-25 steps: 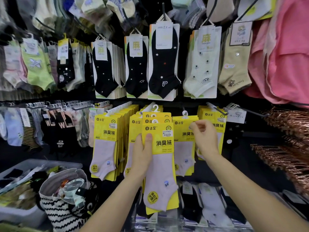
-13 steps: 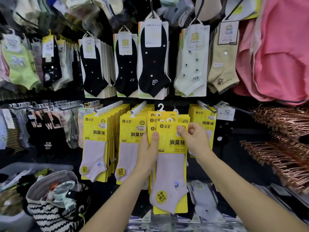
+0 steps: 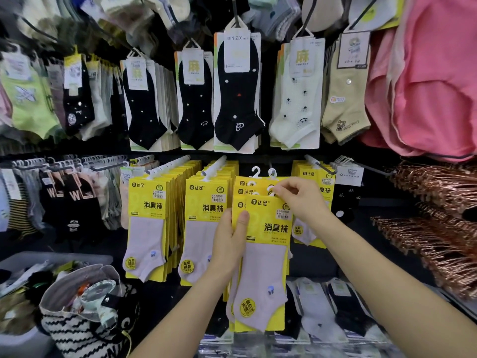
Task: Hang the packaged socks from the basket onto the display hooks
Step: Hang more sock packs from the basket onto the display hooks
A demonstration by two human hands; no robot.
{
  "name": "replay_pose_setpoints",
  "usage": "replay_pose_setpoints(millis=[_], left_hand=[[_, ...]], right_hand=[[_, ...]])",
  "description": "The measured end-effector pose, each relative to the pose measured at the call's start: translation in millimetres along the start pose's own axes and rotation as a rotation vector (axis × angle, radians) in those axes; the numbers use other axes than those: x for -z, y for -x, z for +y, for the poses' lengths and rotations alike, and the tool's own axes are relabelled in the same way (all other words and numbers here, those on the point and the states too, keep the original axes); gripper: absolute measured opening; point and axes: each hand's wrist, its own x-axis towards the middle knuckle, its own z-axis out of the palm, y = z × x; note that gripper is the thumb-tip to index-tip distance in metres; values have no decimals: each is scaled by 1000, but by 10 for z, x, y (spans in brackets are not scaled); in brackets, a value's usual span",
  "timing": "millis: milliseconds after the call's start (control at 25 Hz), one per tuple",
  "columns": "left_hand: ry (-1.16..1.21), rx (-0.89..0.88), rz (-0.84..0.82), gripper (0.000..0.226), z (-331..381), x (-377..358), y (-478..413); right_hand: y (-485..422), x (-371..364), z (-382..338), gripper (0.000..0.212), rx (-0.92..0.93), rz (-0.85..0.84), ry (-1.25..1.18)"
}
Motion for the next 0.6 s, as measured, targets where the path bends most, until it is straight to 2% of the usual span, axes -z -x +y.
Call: replay_pose_setpoints(millis=[320,600], left_hand=[[-6,24,194,21,-85,388,1],[-27,26,273,16,-51,619,-18]], right_hand=[[-431,96,30,14,-90,169,18],[-551,-65,82,21,-96,96,184]])
